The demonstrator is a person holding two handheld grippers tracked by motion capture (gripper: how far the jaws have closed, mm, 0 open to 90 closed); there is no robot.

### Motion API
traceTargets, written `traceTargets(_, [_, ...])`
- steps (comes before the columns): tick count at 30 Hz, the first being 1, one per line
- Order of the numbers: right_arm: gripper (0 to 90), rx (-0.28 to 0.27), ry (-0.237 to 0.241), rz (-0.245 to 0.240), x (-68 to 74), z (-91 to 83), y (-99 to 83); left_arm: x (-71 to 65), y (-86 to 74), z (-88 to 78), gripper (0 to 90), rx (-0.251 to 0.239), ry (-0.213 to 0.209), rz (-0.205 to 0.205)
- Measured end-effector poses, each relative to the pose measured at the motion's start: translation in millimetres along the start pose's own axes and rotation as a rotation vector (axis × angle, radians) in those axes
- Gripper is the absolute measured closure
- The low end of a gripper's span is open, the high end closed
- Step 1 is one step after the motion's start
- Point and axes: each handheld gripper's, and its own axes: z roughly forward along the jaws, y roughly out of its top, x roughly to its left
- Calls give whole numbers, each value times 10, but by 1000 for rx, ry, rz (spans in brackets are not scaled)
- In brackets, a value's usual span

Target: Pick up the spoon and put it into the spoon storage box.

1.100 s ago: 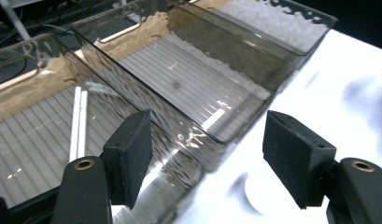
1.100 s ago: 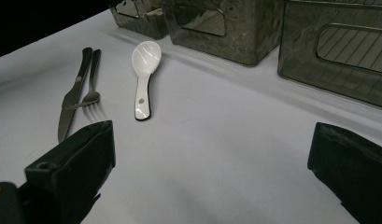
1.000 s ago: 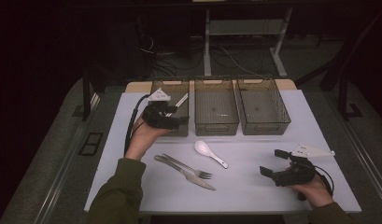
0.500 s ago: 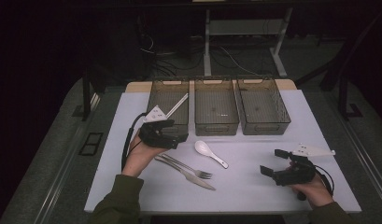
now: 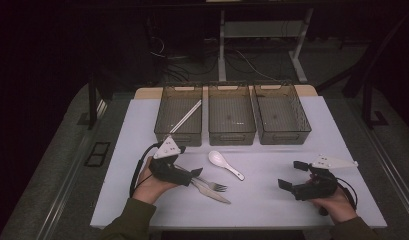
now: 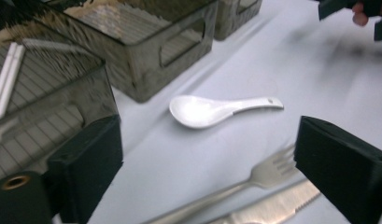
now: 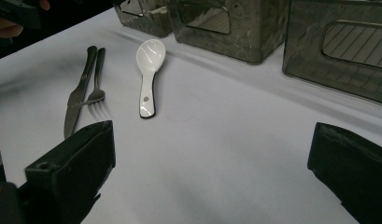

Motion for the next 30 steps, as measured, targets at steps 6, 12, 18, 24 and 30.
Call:
traceTargets(6, [9,32,14,-30,11,1,18,-37,-184,-58,13,5,-3,-11])
traceTargets(12, [16,52,17,-50,69,1,80,-136,-294,-70,0,7,-17,-11])
traceTargets(18, [175,65,28,-55,141,54,158,-236,-304,-9,0,37,-34,32])
traceTargets(24, [362,75,50,-64,203,138,225,-228,-300,-30,0,25,-31,28])
traceTargets(30, [544,93,92,-78,279,292,304,-228,-301,-31,0,25,-35,27])
